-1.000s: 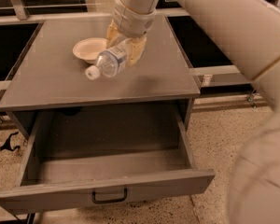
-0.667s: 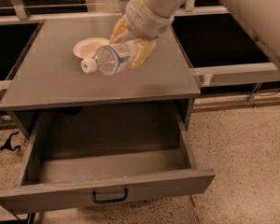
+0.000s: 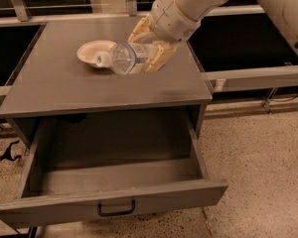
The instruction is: Place blue plastic bottle into top drawer
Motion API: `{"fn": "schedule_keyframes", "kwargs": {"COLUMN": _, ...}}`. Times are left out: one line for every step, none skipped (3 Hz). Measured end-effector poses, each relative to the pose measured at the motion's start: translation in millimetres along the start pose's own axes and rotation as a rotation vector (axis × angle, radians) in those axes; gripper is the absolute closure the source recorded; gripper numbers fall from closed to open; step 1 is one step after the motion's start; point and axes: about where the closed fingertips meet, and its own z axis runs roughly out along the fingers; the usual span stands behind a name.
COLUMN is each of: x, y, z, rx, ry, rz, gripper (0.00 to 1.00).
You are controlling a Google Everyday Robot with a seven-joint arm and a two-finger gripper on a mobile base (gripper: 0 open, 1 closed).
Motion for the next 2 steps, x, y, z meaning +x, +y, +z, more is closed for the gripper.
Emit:
{"fn": "schedule_keyframes", "kwargs": {"x": -5, "y": 8, "z": -6, "rx": 0.029, "ry": -0.119, "rz": 0.123, "gripper": 1.00}}
{"fn": "schedule_keyframes", "kwargs": {"x": -16, "y": 18, "z": -28, "rx": 0.120, "ry": -0.262, "rz": 0.262, "gripper": 1.00}}
